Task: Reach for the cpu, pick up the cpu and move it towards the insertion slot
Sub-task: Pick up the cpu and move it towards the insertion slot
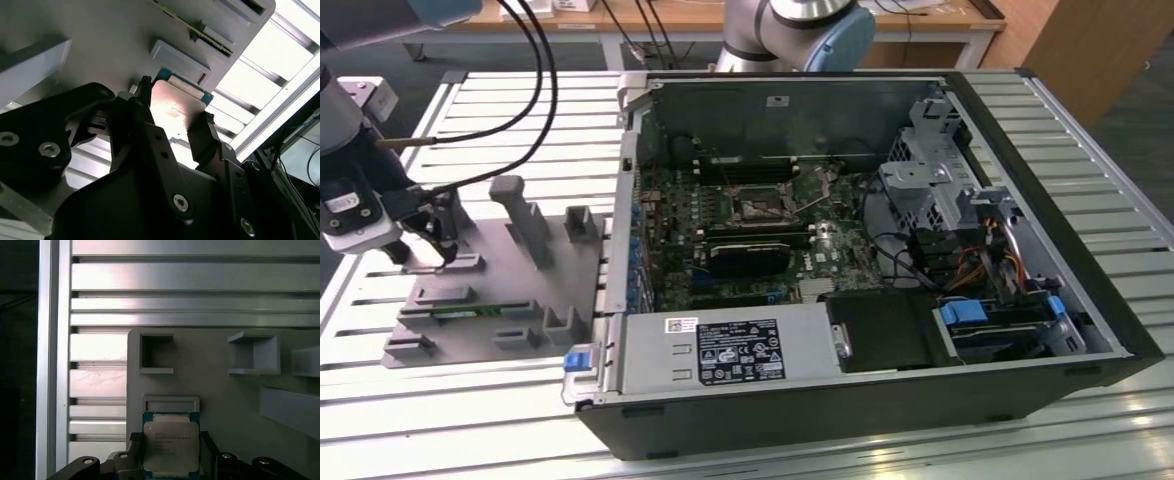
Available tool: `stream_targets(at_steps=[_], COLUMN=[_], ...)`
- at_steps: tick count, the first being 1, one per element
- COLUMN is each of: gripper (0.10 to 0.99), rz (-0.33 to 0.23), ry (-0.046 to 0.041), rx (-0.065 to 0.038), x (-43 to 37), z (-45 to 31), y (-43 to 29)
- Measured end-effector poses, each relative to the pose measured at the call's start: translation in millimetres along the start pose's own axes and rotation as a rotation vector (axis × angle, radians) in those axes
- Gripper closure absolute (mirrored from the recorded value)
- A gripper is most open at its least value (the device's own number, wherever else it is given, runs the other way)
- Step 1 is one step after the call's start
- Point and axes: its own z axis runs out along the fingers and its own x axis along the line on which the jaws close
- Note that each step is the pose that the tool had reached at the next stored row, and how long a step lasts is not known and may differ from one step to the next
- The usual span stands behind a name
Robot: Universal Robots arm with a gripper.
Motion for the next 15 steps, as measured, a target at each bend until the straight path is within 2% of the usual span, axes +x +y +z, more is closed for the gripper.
stream_targets(at_steps=[6,15], gripper=[0.545,0.545], rz=[0.0,0.0], ry=[-0.0001,0.0], rx=[0.0,0.0], x=[0.0,0.1], z=[-5.8,-19.2], y=[0.2,0.7])
